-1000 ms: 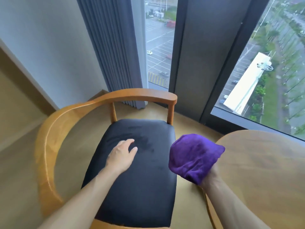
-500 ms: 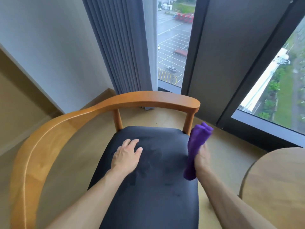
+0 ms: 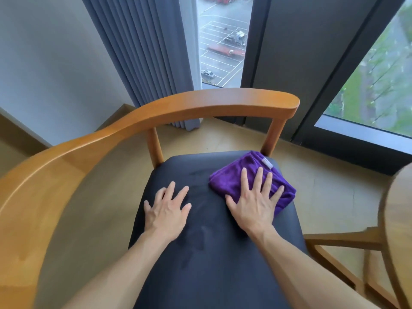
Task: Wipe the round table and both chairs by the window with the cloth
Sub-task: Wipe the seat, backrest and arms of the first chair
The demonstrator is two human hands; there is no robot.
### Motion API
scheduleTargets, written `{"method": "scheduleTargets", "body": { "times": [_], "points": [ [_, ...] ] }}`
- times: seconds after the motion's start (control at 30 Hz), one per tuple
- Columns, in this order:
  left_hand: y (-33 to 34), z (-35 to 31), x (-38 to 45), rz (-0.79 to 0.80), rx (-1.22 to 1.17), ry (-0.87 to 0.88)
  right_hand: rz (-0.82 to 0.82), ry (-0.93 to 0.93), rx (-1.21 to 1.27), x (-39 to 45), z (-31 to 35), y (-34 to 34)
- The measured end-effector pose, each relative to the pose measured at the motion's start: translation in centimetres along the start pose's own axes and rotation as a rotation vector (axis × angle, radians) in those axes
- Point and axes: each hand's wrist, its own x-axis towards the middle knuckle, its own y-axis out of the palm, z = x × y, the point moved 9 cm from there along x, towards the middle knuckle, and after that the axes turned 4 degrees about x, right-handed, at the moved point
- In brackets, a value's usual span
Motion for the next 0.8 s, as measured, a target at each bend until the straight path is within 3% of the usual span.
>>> {"method": "scheduleTargets", "body": {
  "times": [0.13, 0.37, 0.43, 0.57, 0.63, 0.8],
  "points": [
    [0.8, 0.4, -0.5, -0.038, 0.09, 0.082, -0.042, 0.036, -0.009, 0.8, 0.0, 0.0],
    [0.3, 0.8, -0.5, -0.064, 0.032, 0.115, -0.149, 0.116, 0.117, 4.3, 3.9, -0.8],
    [-0.2, 0.8, -0.5, -0.069, -0.003, 0.126, -0.144, 0.011, 0.14, 5.5, 6.7, -0.5],
    [-1.9, 2.5, -0.5, -0.167, -0.131, 0.085, -0.042, -0.476, 0.161, 4.2, 16.4, 1.1],
    [-2.2, 3.2, -0.6, -0.189, -0.156, 0.072, 0.033, -0.635, 0.141, 2.5, 19.9, 2.5],
    [-2.4, 3.3, -0.5, -0.177, -0.081, 0.1, 0.039, -0.675, 0.046, 3.1, 19.0, 2.6]
  ]
}}
